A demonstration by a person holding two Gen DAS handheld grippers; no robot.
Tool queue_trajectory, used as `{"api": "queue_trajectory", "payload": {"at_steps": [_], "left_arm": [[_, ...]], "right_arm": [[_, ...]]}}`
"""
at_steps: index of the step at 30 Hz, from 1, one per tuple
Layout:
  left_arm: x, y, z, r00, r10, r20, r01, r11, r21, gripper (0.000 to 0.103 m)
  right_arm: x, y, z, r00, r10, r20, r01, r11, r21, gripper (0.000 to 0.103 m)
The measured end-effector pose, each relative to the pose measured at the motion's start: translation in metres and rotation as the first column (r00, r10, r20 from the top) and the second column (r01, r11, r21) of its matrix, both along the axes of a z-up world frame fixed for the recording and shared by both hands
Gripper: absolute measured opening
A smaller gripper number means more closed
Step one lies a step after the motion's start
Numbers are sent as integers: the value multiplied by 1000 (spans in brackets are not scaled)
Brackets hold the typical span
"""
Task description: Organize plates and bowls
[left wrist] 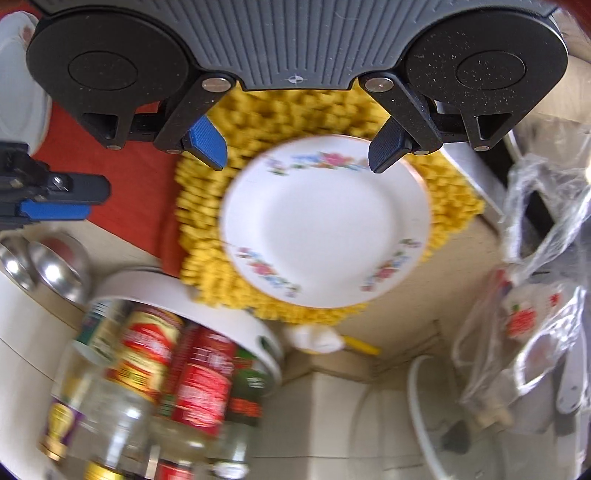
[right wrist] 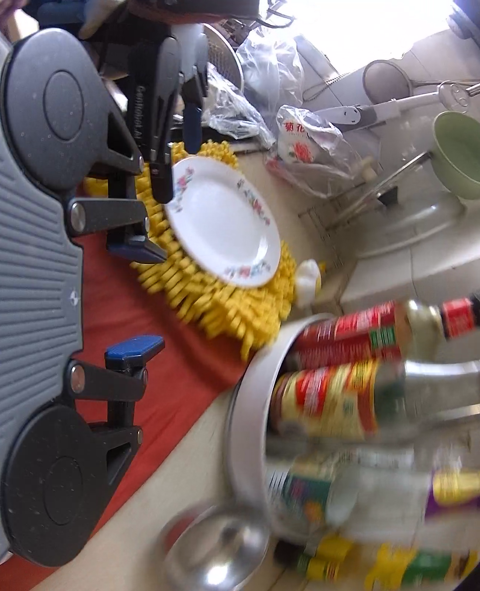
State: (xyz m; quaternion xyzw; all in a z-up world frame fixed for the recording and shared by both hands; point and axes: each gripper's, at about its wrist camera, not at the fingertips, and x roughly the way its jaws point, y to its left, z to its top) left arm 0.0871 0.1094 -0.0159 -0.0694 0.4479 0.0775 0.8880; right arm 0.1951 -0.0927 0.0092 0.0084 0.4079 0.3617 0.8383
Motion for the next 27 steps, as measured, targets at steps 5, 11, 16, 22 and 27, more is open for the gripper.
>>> {"api": "queue_trajectory", "payload": {"at_steps": [5,11,16,22,27], "left_arm": [[4,38,-6,999,45,-20,-46,998,-38,88],[16,66,-18,997,58,-47,-63,992,-110,88],[26,72,-22,998,34,-49,-41,987,-154,88],[38,76,-27,998,18,-53,-28,984,-179,91],[44,80,-28,998,22,-58,-33,982,-186,93]], "right_arm": [[31,47,-2,999,51,-13,-51,999,-5,42],[62,91,-10,994,104,-21,-105,994,-32,42],[78,109,-15,989,148,-31,-149,989,-25,42],[89,109,-9,989,146,-11,-147,988,-40,42],[96,114,-16,986,163,-18,-164,983,-85,42]]}}
